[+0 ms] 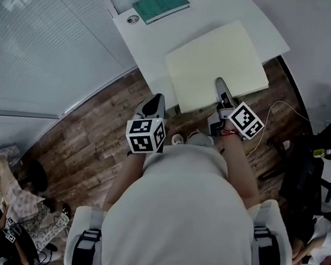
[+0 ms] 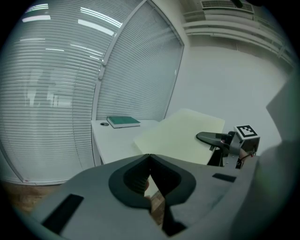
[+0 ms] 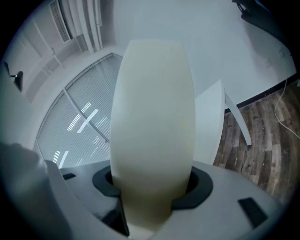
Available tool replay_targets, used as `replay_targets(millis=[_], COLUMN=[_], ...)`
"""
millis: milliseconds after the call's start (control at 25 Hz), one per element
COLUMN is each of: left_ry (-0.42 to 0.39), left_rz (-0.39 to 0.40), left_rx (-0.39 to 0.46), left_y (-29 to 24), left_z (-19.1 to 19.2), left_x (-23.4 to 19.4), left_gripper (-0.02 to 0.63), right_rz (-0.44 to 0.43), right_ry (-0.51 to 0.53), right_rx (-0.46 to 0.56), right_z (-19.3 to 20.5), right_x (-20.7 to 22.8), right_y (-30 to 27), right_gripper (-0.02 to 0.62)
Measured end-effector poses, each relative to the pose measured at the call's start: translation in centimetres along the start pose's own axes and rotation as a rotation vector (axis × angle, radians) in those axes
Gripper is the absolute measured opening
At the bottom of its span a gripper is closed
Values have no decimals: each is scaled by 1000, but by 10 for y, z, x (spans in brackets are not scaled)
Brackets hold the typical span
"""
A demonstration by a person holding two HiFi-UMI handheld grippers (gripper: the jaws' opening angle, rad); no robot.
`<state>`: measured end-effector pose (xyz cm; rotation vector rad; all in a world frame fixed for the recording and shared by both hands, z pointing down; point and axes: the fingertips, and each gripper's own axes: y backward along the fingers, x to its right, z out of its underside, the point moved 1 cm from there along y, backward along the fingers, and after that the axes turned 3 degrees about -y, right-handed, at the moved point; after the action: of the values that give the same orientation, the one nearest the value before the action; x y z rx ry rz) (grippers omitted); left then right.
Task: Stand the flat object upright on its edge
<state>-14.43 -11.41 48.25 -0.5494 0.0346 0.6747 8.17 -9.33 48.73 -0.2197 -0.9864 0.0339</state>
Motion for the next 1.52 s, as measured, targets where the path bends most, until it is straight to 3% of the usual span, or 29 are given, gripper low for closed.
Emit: replay_targets(millis=[600,1000,1520], left_ry=[7,26,64], left_rz=[-12,-41,-94], left_rx=[-46,-50,-36], left_y=[-17,-69,-132], left_z=[-4,-26,-63], left_x=[-12,-15,-14], left_gripper=[19,20,20], right_rz=[45,58,42], right_ry=[268,496,626], right_rx=[64,50,-9], right_z=[-50,-90,-130], right_x=[-23,-29,-18], right_y=[-26,-76,-148], right_gripper=[267,267,267])
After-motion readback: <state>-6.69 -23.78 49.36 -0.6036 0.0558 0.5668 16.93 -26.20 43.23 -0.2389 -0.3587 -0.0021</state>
